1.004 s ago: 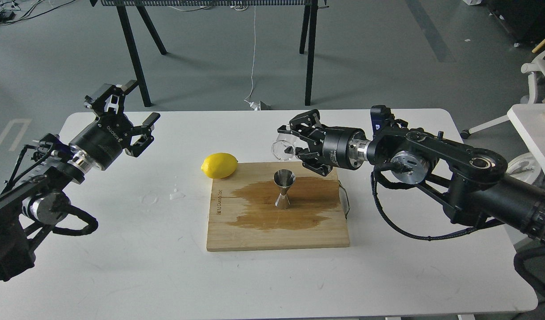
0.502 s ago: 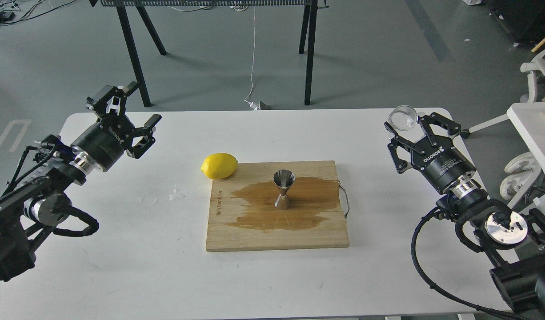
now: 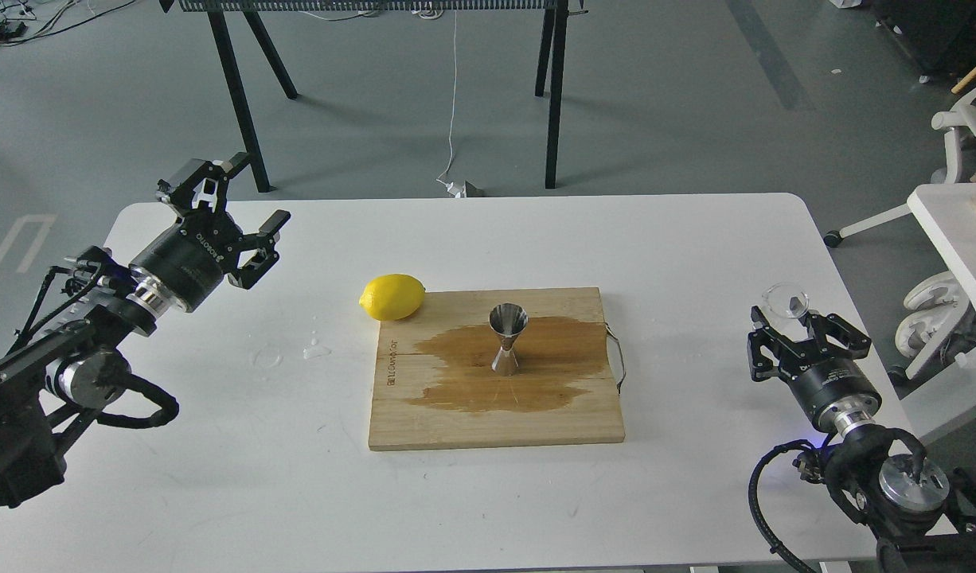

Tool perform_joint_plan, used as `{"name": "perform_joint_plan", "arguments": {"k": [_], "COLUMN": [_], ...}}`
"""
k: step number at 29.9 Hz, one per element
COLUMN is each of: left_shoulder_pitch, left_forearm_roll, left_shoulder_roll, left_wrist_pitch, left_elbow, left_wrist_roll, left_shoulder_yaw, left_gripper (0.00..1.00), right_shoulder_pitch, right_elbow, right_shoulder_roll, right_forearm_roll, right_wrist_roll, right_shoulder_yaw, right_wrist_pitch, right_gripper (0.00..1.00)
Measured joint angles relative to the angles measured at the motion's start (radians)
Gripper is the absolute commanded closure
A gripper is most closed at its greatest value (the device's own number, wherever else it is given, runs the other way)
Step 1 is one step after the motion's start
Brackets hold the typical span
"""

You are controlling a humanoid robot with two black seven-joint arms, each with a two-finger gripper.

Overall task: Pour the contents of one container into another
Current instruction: 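Bring the glass cup back with the right gripper toward its start spot, then set the glass cup down and open the right gripper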

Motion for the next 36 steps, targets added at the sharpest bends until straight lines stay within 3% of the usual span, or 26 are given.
{"name": "perform_joint_plan", "arguments": {"k": [10,36], "left_shoulder_pitch": [0.001,0.001], "left_forearm_roll": [0.001,0.000], "left_shoulder_roll": [-0.002,-0.008], "left_wrist_pitch": [0.000,0.000], "left_elbow": [0.000,0.014], "left_wrist_roll": [0.000,0.000], "left_shoulder_yaw": [0.000,0.000], "left_gripper": [0.10,0.10], "right_shoulder_pitch": [0.026,0.057], "right_elbow": [-0.077,-0.135], "right_shoulder_roll": [0.052,0.067], "right_forearm_roll": [0.001,-0.008], "right_wrist_roll": [-0.004,-0.007], "right_shoulder_yaw": [-0.006,-0.020], "right_wrist_pitch": [-0.051,-0.046], "right_gripper": [0.57,0.38]}}
